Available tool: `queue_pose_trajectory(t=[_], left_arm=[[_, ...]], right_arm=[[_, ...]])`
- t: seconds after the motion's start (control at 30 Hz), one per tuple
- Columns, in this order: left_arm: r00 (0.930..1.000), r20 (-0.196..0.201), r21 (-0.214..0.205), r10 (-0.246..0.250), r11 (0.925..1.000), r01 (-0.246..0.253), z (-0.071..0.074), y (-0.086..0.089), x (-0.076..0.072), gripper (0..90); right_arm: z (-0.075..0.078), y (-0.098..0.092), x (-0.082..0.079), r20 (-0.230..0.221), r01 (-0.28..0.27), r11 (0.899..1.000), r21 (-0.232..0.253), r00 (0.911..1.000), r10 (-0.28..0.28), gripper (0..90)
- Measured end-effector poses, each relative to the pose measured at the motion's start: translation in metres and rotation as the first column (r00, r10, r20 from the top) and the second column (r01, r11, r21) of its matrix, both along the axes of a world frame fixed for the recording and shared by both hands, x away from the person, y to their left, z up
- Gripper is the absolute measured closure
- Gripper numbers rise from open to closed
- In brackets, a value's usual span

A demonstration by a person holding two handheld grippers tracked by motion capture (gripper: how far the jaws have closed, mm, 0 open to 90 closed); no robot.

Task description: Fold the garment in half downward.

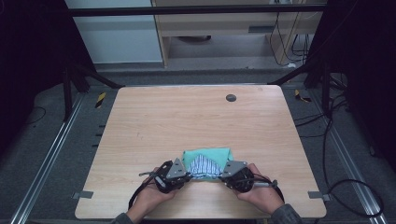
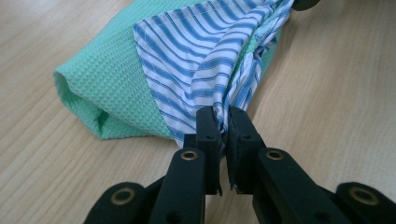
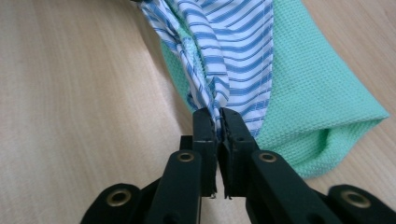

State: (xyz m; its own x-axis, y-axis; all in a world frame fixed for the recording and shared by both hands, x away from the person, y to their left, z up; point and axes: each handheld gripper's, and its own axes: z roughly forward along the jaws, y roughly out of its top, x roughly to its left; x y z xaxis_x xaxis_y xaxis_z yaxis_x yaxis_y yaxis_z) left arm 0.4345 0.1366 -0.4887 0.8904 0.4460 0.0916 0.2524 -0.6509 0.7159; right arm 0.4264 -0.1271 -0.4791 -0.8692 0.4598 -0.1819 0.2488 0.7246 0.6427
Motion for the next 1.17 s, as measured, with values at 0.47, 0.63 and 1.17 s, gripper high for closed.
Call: queue_pose_trajectory(t=[0.47,0.63,1.17], left_arm=[[0.9808,0.000,-0.047,0.195,0.9797,-0.195,0.007,0.048,0.001,41.6],[0.9426,-0.017,-0.066,0.334,0.9403,-0.334,0.000,0.071,0.029,24.7],[0.8670,-0.057,-0.033,0.495,0.8670,-0.497,-0.020,0.088,0.062,4.9]], right_arm=[[0.004,-0.046,-0.011,0.012,0.203,0.977,0.068,0.9788,-0.205,34.5],[-0.003,-0.069,0.013,-0.020,0.376,0.920,0.110,0.9264,-0.376,20.4],[-0.033,-0.086,0.054,-0.113,0.624,0.762,0.173,0.7812,-0.614,2.0]])
